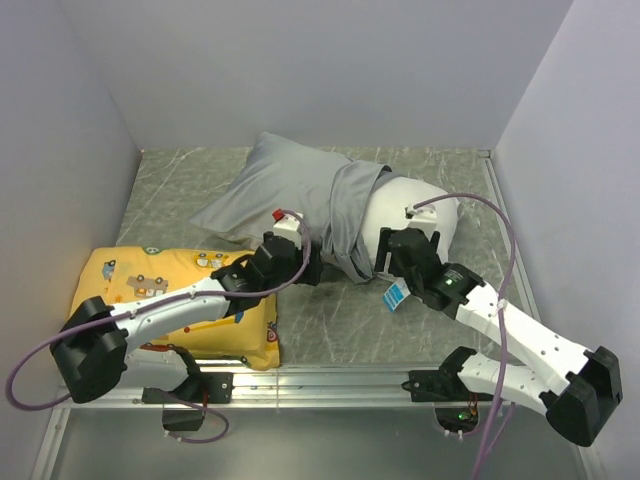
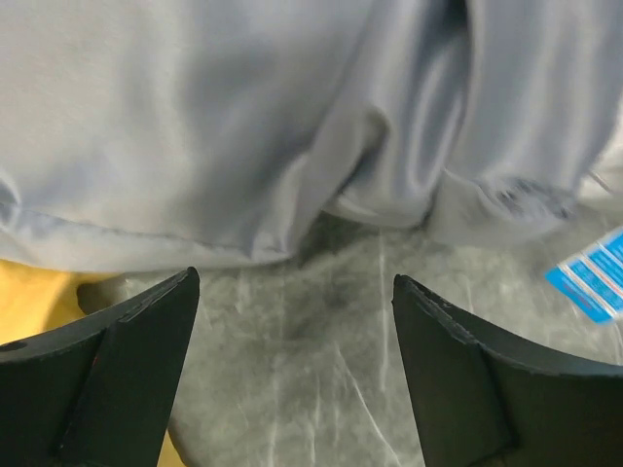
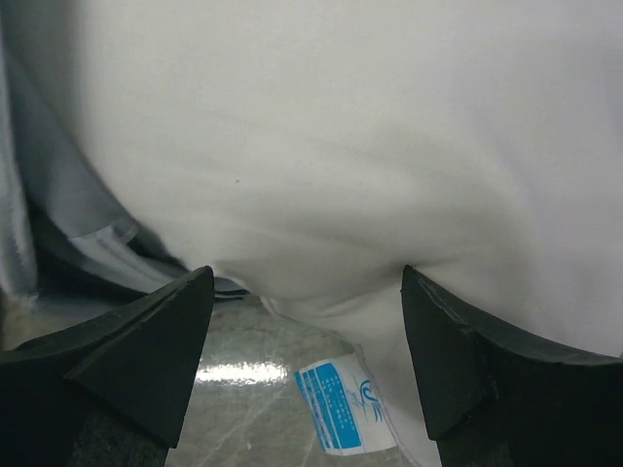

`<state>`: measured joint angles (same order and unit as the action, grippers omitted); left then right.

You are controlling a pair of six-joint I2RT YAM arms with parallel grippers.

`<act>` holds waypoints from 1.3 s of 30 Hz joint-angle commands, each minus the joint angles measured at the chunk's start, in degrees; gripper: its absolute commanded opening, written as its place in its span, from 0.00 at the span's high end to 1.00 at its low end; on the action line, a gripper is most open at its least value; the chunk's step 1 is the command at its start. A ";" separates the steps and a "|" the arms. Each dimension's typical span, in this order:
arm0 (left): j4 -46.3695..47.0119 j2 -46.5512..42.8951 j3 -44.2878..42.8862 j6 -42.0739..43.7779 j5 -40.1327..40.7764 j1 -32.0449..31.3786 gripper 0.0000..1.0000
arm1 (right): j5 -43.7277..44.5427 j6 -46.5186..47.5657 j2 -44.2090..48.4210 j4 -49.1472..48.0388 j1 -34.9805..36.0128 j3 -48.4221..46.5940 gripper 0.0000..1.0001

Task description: Remove the pillowcase from the pillow

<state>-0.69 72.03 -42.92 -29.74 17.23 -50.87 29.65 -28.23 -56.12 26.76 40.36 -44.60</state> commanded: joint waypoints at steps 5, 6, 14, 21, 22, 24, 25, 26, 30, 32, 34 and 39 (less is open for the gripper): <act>10.97 5.57 -0.32 3.18 7.71 -0.81 0.23 | 6.30 -2.10 -3.38 -1.80 0.77 -1.28 0.17; 11.49 6.97 -0.50 3.80 8.25 -1.07 0.25 | 6.39 -2.09 -3.65 -2.24 0.51 -1.37 0.17; 10.63 13.57 -4.45 5.83 15.36 -1.16 0.61 | 5.95 -2.01 -8.39 -4.09 0.69 -3.30 0.30; 5.70 8.85 -9.02 8.46 28.01 -0.98 1.00 | 7.88 -0.34 -9.45 -1.02 -0.01 -10.58 0.86; 5.26 7.44 -10.07 9.60 29.86 -0.72 0.99 | 8.05 0.27 -8.75 0.55 -0.10 -13.21 0.96; 4.65 2.97 -11.04 10.92 30.23 1.11 1.00 | 8.32 1.07 -7.43 2.84 -1.33 -15.77 1.00; 4.12 1.64 -12.35 11.36 29.70 2.43 1.00 | 8.23 1.68 -6.04 3.73 -1.94 -17.00 1.00; 3.33 0.32 -13.06 11.19 26.92 4.18 1.00 | 8.23 2.03 -5.24 4.52 -2.73 -19.71 1.00; 0.96 -3.99 -17.72 10.14 19.69 18.31 1.00 | 4.04 3.27 -1.63 8.03 -10.27 -25.88 1.00; -1.85 -4.79 -22.46 10.14 20.55 23.59 1.00 | 2.00 3.53 -0.23 9.35 -12.75 -29.82 1.00; -4.40 -5.32 -27.98 11.53 20.30 25.55 1.00 | 0.76 3.79 0.65 11.37 -14.16 -33.34 1.00; -7.47 -4.02 -37.05 15.24 12.34 25.65 1.00 | 0.24 4.67 -0.21 11.48 -15.57 -33.19 1.00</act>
<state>-8.12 69.60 -72.47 -18.87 26.83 -28.62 20.51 -26.92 -58.00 36.51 28.56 -76.20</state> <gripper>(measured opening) 0.013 0.021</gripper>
